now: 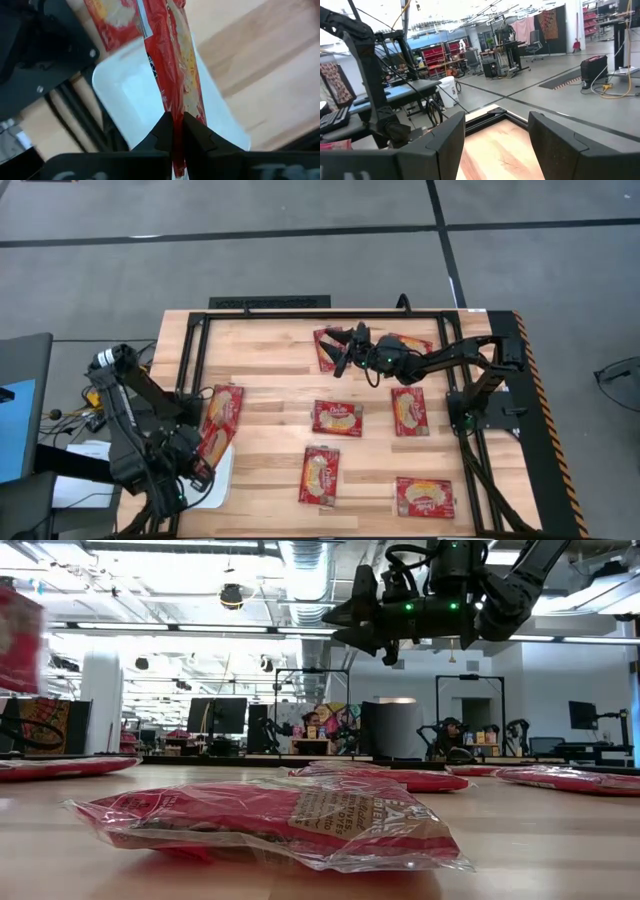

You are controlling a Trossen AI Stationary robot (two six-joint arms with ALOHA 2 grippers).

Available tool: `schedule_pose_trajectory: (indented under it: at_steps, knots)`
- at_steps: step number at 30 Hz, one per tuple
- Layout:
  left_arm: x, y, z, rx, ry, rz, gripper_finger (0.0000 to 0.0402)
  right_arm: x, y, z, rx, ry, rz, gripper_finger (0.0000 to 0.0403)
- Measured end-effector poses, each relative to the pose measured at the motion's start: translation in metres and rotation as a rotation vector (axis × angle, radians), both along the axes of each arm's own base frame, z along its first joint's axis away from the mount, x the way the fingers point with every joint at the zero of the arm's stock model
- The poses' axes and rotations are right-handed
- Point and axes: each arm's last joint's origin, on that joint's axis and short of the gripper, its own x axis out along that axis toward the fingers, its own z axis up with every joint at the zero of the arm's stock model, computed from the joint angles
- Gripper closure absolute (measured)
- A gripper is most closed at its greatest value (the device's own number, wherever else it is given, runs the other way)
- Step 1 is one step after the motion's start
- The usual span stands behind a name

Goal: Sort popcorn bags into baskets
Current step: Put the red popcorn bag into the white bin

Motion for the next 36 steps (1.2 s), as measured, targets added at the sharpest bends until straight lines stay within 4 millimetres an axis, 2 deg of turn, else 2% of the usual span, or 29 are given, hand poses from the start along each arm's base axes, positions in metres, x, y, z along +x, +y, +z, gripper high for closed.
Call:
schedule_pose_trajectory:
  at_steps: [6, 16, 24, 28, 36]
  knots:
    - [-0.013, -0.013, 0.007, -0.097, 0.112, -0.016, 0.0396, 0.000, 0.001, 0.000, 0.000, 0.000, 0.005, 0.0163]
    - [-0.014, -0.021, 0.001, -0.137, 0.220, 0.000, 0.0393, 0.000, 0.001, 0.000, 0.000, 0.001, 0.004, 0.0163]
    - [0.001, -0.032, -0.026, -0.001, 0.236, 0.031, 0.0392, 0.000, 0.001, 0.000, 0.000, 0.001, 0.004, 0.0163]
    - [0.010, -0.030, -0.041, 0.091, 0.206, 0.028, 0.0392, 0.000, 0.001, 0.000, 0.001, 0.001, 0.000, 0.0163]
    - [0.019, -0.021, -0.051, 0.149, 0.209, 0.000, 0.0392, 0.001, 0.001, 0.000, 0.047, -0.021, 0.006, 0.0163]
